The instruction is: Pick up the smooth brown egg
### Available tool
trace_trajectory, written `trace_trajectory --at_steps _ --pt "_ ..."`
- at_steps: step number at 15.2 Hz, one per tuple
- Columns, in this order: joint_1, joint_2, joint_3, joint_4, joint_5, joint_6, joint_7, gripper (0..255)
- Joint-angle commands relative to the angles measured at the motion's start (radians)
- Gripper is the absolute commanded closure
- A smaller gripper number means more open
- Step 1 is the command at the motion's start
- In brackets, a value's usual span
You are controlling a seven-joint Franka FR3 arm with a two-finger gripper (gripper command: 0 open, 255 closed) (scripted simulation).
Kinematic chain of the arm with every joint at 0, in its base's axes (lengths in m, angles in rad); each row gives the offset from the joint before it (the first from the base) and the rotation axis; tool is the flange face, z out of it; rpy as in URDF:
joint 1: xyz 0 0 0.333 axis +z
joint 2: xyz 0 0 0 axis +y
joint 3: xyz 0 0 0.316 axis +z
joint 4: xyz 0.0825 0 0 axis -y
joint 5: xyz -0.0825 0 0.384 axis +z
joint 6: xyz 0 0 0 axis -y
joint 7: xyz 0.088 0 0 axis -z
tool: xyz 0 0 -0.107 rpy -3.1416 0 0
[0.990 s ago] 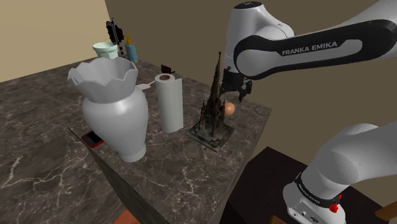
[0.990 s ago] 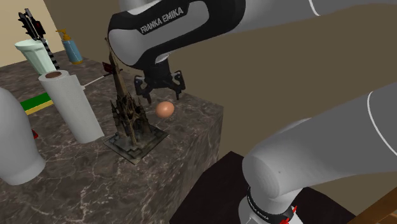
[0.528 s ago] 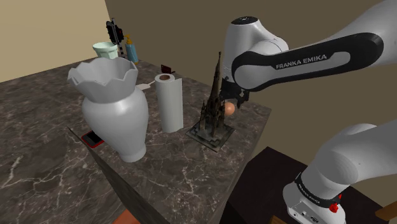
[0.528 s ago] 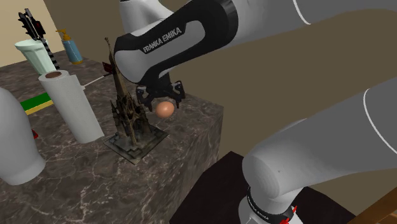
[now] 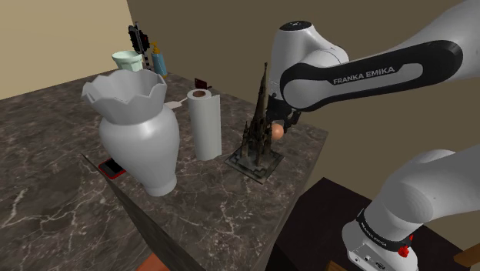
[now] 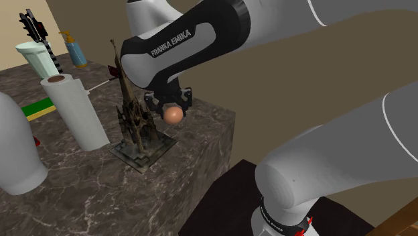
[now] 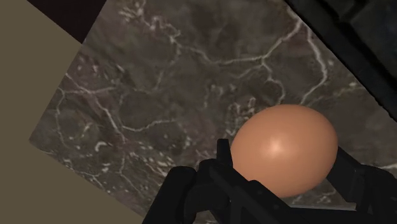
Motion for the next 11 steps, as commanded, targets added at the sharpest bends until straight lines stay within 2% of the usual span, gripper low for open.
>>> trace_trajectory --at_steps 1,11 --pt "0.0 0.0 0.0 0.0 0.0 0.0 0.0 255" --pt "0.001 -0.036 -0.024 0.095 -0.001 -0.129 -0.02 255"
